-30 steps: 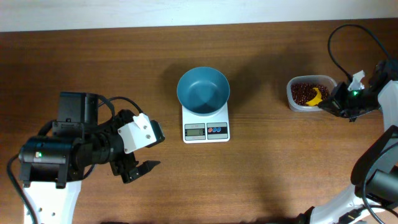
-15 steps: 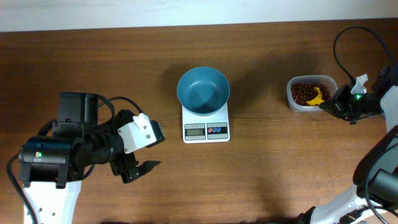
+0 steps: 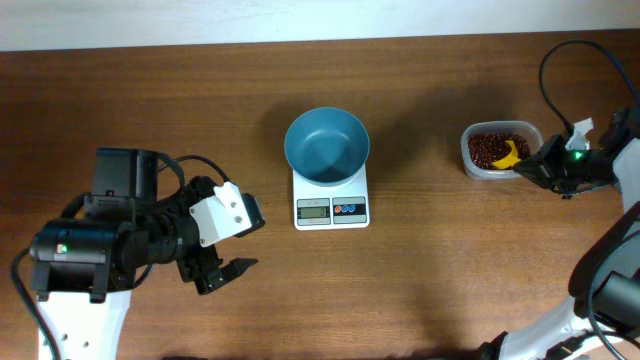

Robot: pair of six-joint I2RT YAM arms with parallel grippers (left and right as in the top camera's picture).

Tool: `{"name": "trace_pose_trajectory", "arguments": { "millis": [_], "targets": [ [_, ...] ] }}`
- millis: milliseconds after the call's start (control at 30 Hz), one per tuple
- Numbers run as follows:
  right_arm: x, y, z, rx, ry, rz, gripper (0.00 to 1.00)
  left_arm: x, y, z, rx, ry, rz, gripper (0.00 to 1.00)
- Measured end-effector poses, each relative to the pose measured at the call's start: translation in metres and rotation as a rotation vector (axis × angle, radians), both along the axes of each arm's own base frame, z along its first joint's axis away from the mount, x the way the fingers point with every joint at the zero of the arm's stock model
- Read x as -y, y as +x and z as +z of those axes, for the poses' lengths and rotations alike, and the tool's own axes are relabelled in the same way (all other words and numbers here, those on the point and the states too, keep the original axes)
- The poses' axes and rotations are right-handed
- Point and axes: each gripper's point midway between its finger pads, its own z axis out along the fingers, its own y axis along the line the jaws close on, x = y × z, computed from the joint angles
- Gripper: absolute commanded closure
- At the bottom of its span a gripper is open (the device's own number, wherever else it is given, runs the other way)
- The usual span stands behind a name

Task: Scoop item into bowl and weigh 50g on scale
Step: 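Lift the filled scoop up out of the bean tub with right gripper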

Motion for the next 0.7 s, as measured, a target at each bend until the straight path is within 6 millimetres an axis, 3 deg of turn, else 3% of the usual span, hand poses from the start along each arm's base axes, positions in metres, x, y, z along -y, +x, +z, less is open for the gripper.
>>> {"name": "trace_pose_trajectory", "arguments": {
  "millis": [267, 700],
  "targets": [
    [0.022, -0.006, 0.006, 0.053, 0.032, -0.041, 0.96, 0.000, 0.000, 0.000, 0.000, 0.000, 0.000, 0.01],
    [0.016, -0.006, 0.011, 0.116, 0.046, 0.031, 0.96, 0.000, 0.000, 0.000, 0.000, 0.000, 0.000, 0.01]
  ]
}}
